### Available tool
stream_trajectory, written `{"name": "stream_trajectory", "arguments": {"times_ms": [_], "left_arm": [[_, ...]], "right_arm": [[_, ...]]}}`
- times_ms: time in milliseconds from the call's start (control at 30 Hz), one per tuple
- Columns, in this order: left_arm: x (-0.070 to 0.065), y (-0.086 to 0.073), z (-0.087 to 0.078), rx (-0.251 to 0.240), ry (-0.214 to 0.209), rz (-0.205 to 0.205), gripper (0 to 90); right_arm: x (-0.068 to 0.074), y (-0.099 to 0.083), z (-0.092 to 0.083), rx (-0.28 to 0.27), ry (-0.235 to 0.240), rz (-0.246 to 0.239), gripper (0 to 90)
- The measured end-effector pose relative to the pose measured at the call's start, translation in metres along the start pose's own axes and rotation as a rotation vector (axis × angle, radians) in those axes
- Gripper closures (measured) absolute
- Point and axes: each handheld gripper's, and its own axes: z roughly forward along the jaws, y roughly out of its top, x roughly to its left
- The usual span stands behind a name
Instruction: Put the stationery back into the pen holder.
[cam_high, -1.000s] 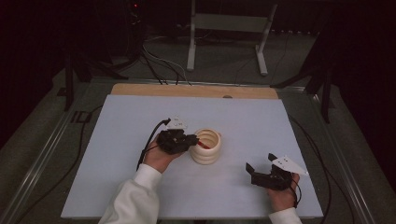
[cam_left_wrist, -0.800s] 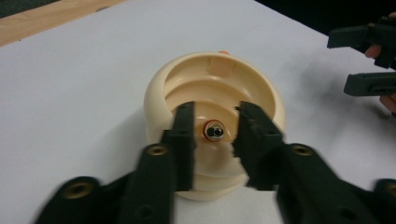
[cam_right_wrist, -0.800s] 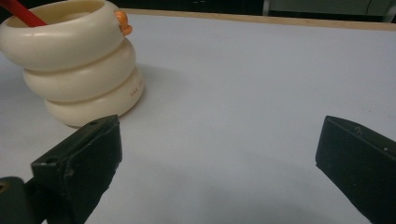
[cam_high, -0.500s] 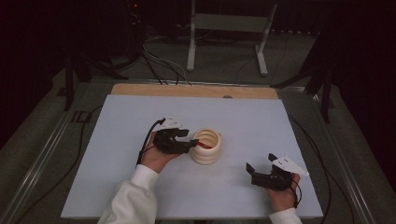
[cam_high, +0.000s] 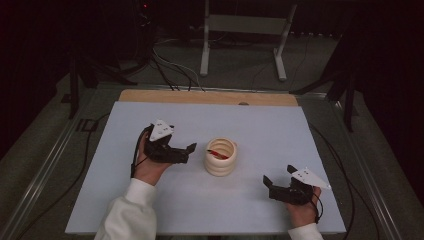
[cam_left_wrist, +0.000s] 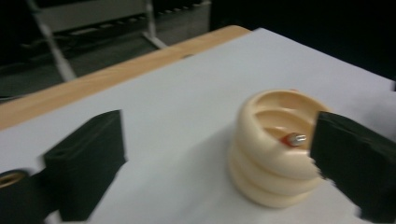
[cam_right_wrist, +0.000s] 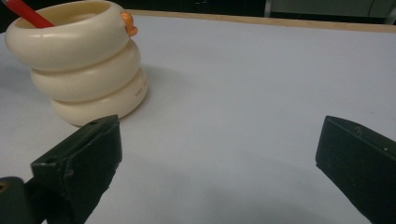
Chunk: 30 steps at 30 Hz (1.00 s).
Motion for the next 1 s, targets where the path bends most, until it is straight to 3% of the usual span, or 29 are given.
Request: {"name": "stream_trajectory", "arguments": {"times_ms": [200, 567, 600, 800, 1000], "left_arm": [[0.012, -0.019, -0.022, -0.039, 0.072, 0.003, 0.1], [0.040, -0.066, -0.050, -0.076, 0.106, -0.069, 0.2], [0.043, -0.076, -0.054, -0.086, 0.123, -0.069, 0.2], [0.048, -0.095, -0.064, -0.095, 0.160, -0.047, 0.2], [0.051, -0.109, -0.070, -0.097, 0.177, -0.057, 0.2]], "right_arm": [[0.001, 0.000, -0.001, -0.005, 0.002, 0.002, 0.7], [0.002, 0.001, -0.002, -0.020, 0.019, -0.010, 0.7], [0.003, 0.001, -0.003, -0.022, 0.021, -0.012, 0.7], [0.004, 0.001, -0.005, -0.045, 0.030, -0.017, 0.7], [0.003, 0.001, -0.007, -0.054, 0.027, -0.015, 0.7]]}}
